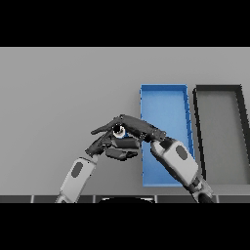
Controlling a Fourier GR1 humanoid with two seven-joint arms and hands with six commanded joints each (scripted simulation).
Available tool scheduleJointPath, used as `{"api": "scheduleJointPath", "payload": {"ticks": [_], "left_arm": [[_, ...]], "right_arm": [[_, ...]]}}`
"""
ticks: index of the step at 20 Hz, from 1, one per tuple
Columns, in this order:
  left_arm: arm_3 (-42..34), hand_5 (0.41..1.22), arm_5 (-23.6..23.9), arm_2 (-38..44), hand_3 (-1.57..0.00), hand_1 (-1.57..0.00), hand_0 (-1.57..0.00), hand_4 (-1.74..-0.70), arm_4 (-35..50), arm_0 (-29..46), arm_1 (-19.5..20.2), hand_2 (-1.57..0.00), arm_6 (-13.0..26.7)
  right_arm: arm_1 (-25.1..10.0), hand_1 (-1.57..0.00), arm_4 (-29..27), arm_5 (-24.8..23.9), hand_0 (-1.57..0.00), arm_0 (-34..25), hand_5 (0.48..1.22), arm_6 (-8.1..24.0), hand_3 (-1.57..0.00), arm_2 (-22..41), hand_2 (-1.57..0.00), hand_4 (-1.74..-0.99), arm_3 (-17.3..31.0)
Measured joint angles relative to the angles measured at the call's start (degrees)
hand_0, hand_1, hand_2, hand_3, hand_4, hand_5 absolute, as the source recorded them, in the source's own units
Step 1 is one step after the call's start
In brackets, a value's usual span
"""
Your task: Pick up the blue pipe and place it into the blue bin.
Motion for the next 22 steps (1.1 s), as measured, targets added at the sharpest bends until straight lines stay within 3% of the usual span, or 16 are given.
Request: {"api": "scheduleJointPath", "payload": {"ticks": [1,3,7,9,12,17,18,22], "left_arm": [[0.2,0.464,0.2,-0.6,-0.01,-0.01,-0.01,-0.91,-0.5,0.3,-0.3,-0.01,-0.8],[0.1,0.450,-0.1,-0.2,-0.01,-0.01,-0.01,-0.91,-0.2,-0.4,0.0,-0.01,0.6],[0.3,0.435,-1.0,-0.2,0.00,0.00,0.00,-0.91,0.6,-0.3,-0.1,0.00,1.6],[0.3,0.432,-0.2,-0.1,0.00,0.00,0.00,-0.90,0.3,-0.2,-0.6,0.00,2.6],[-0.5,0.425,-0.4,0.1,0.00,0.00,0.00,-0.89,0.2,-0.3,0.3,0.00,2.0],[-0.9,0.412,-0.6,-0.1,0.00,0.00,0.00,-0.88,-0.1,0.5,0.9,0.00,1.4],[-0.9,0.413,-0.4,-0.4,0.00,0.00,0.00,-0.87,-0.6,0.6,0.9,0.00,0.8],[-0.6,0.419,-0.2,-0.4,0.00,0.00,0.00,-0.87,-0.9,0.4,0.9,0.00,1.4]], "right_arm": [[0.1,-1.57,-2.5,-0.8,-1.57,-2.2,1.221,2.7,-1.57,-1.6,-1.57,-1.741,-0.3],[-0.3,-1.57,-7.2,-2.0,-1.57,-6.4,1.221,4.7,-1.57,-4.8,-1.57,-1.741,-0.8],[-2.8,-1.57,-15.0,-2.2,-1.57,-16.6,1.221,4.4,-1.57,-11.6,-1.57,-1.741,2.3],[-4.9,-1.57,-12.2,-5.5,-1.57,-21.4,1.221,2.3,-1.57,-15.7,-1.57,-1.741,5.9],[-8.2,-1.57,-8.6,-7.8,-1.57,-26.1,1.221,2.4,-1.57,-19.8,-1.57,-1.741,11.6],[-13.4,-1.57,-3.3,-6.3,-1.57,-25.4,1.221,1.4,-1.57,-25.2,-1.57,-1.741,21.6],[-14.2,-1.57,-3.0,-5.2,-1.57,-23.4,1.221,0.8,-1.57,-25.9,-1.57,-1.741,21.7],[-15.2,-1.57,-2.5,-5.9,-1.57,-16.2,1.221,3.5,-1.57,-28.4,-1.57,-1.741,21.1]]}}
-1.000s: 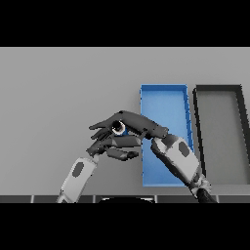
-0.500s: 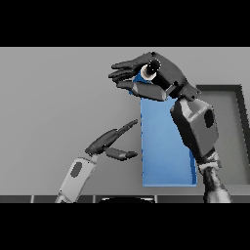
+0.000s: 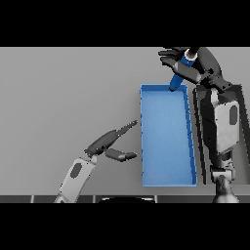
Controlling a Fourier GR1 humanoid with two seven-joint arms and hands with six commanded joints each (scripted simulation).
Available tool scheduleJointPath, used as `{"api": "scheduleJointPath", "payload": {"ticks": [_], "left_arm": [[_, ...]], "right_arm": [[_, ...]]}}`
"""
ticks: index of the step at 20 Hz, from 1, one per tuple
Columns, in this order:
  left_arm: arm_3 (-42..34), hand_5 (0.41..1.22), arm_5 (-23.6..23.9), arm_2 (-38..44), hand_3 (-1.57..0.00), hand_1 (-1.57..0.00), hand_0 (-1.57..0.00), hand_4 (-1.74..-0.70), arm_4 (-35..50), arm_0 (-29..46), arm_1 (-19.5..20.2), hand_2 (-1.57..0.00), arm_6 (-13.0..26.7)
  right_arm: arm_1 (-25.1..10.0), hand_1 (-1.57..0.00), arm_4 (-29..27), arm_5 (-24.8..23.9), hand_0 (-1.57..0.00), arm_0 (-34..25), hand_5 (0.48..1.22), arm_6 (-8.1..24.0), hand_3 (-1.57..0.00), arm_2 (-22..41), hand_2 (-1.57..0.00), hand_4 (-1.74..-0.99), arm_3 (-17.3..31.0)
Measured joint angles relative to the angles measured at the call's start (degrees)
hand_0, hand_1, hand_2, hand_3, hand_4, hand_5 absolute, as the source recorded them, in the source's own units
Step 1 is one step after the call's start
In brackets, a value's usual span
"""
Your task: Pick up the blue pipe and place it into the blue bin.
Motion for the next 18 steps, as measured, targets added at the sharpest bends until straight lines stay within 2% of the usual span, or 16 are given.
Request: {"api": "scheduleJointPath", "payload": {"ticks": [4,5,7,9,12,13,16,17,18], "left_arm": [[-1.0,0.422,-0.3,-0.4,0.00,0.00,0.00,-0.88,0.4,1.2,0.2,0.00,-0.6],[-1.2,0.423,-0.3,-0.6,0.00,0.00,0.00,-0.88,0.5,1.5,0.0,0.00,-0.5],[-1.2,0.427,-0.3,-0.3,0.00,0.00,0.00,-0.88,0.8,1.6,0.0,0.00,0.2],[-2.0,0.427,-0.3,-0.7,0.00,0.00,0.00,-0.88,0.7,2.6,0.1,0.00,0.4],[-2.8,0.422,-0.6,-0.4,0.00,0.00,0.00,-0.89,1.4,2.4,0.5,0.00,0.4],[-2.6,0.420,-0.6,-0.7,0.00,0.00,0.00,-0.89,1.2,1.9,0.1,0.00,1.2],[-2.0,0.421,-0.5,-0.2,0.00,0.00,0.00,-0.88,1.1,1.2,0.3,0.00,1.6],[-1.6,0.421,-0.4,-0.3,0.00,0.00,0.00,-0.88,0.9,1.1,0.1,0.00,1.3],[-1.9,0.421,-0.5,-0.8,0.00,0.00,0.00,-0.88,0.7,2.1,0.3,0.00,0.7]], "right_arm": [[0.2,-1.57,2.1,0.4,-1.57,10.1,1.221,2.2,-1.57,-0.1,-1.57,-1.741,-3.6],[0.5,-1.57,2.5,-0.1,-1.57,12.5,1.221,3.6,-1.57,0.1,-1.57,-1.741,-4.8],[0.5,-1.57,3.4,-1.6,-1.57,17.1,1.221,4.2,-1.57,0.2,-1.57,-1.741,-6.0],[-1.2,-1.57,3.9,-5.2,-1.57,21.5,1.221,4.2,-1.57,3.4,-1.57,-1.741,-7.8],[-6.1,-1.57,2.9,-13.2,-1.57,25.0,1.221,4.2,-1.52,9.7,-1.57,-1.741,-7.2],[-7.0,-1.57,2.3,-16.1,-1.57,26.0,1.221,4.2,-1.26,12.4,-1.57,-1.741,-7.2],[-13.4,-1.57,0.1,-22.5,-1.57,26.9,1.221,4.2,-0.91,19.9,-1.57,-1.741,-5.6],[-14.3,-1.55,0.0,-24.2,-1.57,26.9,1.221,3.4,-0.85,22.0,-1.57,-1.741,-5.5],[-15.2,-1.34,-0.2,-26.4,-1.46,26.1,1.221,3.1,-0.79,23.8,-1.34,-1.678,-4.7]]}}
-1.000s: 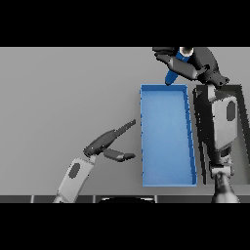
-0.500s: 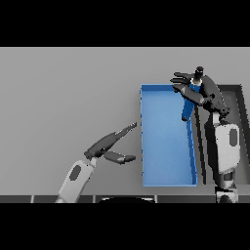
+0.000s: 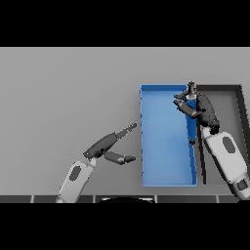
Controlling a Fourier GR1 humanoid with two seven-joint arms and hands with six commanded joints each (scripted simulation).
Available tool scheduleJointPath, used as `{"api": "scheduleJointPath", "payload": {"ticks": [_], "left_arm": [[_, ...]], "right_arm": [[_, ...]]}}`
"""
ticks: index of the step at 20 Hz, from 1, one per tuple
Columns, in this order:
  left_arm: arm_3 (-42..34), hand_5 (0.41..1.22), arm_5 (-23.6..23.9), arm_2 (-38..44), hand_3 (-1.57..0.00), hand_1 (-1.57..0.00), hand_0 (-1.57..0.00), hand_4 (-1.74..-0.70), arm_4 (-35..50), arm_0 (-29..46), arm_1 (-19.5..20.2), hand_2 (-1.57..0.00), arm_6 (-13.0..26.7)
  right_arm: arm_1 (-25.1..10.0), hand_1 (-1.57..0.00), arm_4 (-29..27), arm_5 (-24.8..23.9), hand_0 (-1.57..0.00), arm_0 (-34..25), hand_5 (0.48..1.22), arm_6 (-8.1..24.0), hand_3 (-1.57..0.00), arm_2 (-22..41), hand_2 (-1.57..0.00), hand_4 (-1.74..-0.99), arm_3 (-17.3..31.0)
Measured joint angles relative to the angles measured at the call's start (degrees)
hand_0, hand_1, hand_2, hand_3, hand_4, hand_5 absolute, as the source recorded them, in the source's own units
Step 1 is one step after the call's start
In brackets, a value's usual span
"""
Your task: Pick up the blue pipe and place it into the blue bin.
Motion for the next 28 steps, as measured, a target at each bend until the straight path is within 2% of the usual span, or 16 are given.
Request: {"api": "scheduleJointPath", "payload": {"ticks": [1,3,4,5,7,8,9,10,13,16,18,21,26,28], "left_arm": [[0.2,0.422,0.3,-0.2,0.00,0.00,0.00,-0.88,-0.4,-0.7,-0.5,0.00,0.3],[-0.1,0.425,0.3,0.1,0.00,0.00,0.00,-0.88,-0.4,-0.6,0.3,0.00,-0.2],[0.0,0.427,0.4,0.2,0.00,0.00,0.00,-0.88,-0.2,-0.5,0.0,0.00,-0.2],[0.2,0.428,0.4,0.4,0.00,0.00,0.00,-0.88,-0.1,-0.6,0.0,0.00,-0.3],[-0.4,0.429,0.2,0.1,0.00,0.00,0.00,-0.88,0.2,-0.2,0.0,0.00,-0.3],[-0.2,0.429,0.4,-0.2,0.00,0.00,0.00,-0.88,0.0,-0.3,-0.4,0.00,0.5],[-0.5,0.428,0.5,-0.4,0.00,0.00,0.00,-0.89,0.2,0.3,-0.8,0.00,0.6],[-0.6,0.428,0.5,-0.3,0.00,0.00,0.00,-0.89,0.1,0.5,-0.5,0.00,0.3],[-0.9,0.427,0.5,-0.1,0.00,0.00,0.00,-0.89,0.1,0.4,0.0,0.00,0.3],[-1.1,0.428,0.3,0.0,0.00,0.00,0.00,-0.89,0.2,0.1,0.2,0.00,0.2],[-0.8,0.429,0.3,0.2,0.00,0.00,0.00,-0.89,0.3,-0.4,0.0,0.00,0.7],[-0.8,0.431,0.6,-0.2,0.00,0.00,0.00,-0.89,-0.2,0.2,-0.1,0.00,0.4],[-1.3,0.431,0.5,0.3,0.00,0.00,0.00,-0.88,0.4,-0.2,0.1,0.00,0.8],[-2.1,0.431,0.5,-0.3,0.00,0.00,0.00,-0.88,0.4,-0.2,-0.3,0.00,1.8]], "right_arm": [[-0.6,-1.07,-0.3,-0.6,-1.17,-0.7,1.221,-0.5,-0.63,1.6,-1.07,-1.592,0.6],[-2.6,-0.68,-1.8,-2.7,-0.75,-2.5,1.221,-0.8,-0.40,5.6,-0.68,-1.413,2.9],[-3.5,-0.55,-3.2,-3.0,-0.60,-3.2,1.221,-0.8,-0.32,7.4,-0.55,-1.337,3.6],[-5.4,-0.44,-4.0,-1.7,-0.48,-3.9,1.186,-1.1,-0.26,9.8,-0.44,-1.275,3.3],[-7.2,-0.28,-4.4,1.4,-0.31,-5.5,1.084,-1.9,-0.16,13.7,-0.28,-1.175,3.5],[-8.1,-0.22,-4.3,2.5,-0.24,-6.7,1.030,-1.2,-0.13,15.7,-0.22,-1.142,3.9],[-9.8,-0.18,-4.9,4.0,-0.20,-7.2,0.979,0.7,-0.10,18.4,-0.18,-1.110,4.8],[-11.4,-0.14,-6.4,3.8,-0.16,-8.1,0.934,1.1,-0.08,20.7,-0.14,-1.083,6.2],[-14.1,-0.07,-9.9,3.3,-0.08,-9.9,0.846,1.1,-0.04,25.9,-0.07,-1.063,7.3],[-16.6,-0.04,-13.5,2.4,-0.04,-14.4,0.759,1.1,-0.02,34.5,-0.04,-1.046,7.9],[-17.0,-0.02,-14.0,1.6,-0.03,-15.1,0.713,1.1,-0.01,35.8,-0.02,-1.036,7.5],[-17.8,-0.01,-15.5,0.5,-0.01,-17.0,0.672,1.1,-0.01,38.1,-0.01,-1.022,8.3],[-18.4,-0.01,-16.9,1.4,-0.01,-17.8,0.655,0.8,0.00,38.8,-0.01,-1.022,7.9],[-17.7,-0.01,-16.2,1.9,-0.01,-18.1,0.643,0.6,0.00,39.2,-0.01,-1.022,8.8]]}}
